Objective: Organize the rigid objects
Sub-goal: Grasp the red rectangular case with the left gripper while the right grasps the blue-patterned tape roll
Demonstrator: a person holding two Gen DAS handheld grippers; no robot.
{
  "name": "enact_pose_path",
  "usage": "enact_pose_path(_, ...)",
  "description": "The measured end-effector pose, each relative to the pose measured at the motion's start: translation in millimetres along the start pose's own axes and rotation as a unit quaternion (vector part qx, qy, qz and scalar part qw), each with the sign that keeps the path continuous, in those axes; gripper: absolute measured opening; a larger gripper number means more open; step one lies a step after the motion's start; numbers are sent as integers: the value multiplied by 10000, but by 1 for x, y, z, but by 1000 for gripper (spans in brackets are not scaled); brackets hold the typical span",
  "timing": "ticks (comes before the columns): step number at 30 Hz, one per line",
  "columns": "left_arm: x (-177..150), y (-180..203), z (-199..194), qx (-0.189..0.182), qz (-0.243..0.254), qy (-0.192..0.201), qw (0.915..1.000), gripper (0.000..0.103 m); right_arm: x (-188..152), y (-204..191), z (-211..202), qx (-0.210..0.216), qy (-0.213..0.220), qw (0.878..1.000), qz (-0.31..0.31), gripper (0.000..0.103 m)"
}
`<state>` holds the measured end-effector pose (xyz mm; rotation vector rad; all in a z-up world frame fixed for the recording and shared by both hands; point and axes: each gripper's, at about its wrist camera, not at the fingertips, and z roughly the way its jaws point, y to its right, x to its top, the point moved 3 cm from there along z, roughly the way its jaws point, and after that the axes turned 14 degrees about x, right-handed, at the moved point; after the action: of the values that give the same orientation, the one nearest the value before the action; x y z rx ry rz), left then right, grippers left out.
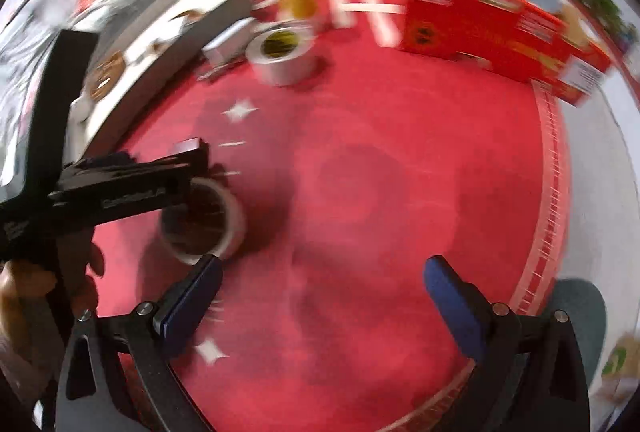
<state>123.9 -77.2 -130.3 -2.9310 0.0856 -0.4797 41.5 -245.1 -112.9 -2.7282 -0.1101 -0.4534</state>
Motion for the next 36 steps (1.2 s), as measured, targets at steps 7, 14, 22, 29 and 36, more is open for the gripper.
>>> enact_pose_path(7, -3, -27, 7, 201, -132, -48, 9997, 103, 16, -58, 38, 212, -192, 9929, -1151, 102)
enact_pose_path(14, -14, -59, 13, 236, -331, -116, 9991, 103, 32, -59, 61, 98, -95, 9904, -1375, 63)
enact_pose_path(22, -44, -69, -15, 65, -242, 217, 9995, 103, 30, 10, 35, -140, 77, 9997, -169, 55)
enact_pose_path(29, -66, -35, -26, 73, 559, 433, 9975, 103, 19, 45, 16, -339, 233, 9991, 106, 91)
enact_pose_path(36, -63, -18, -23, -53, 588, 379, 9975, 103, 19, 50, 20, -397, 162, 9989, 175, 91)
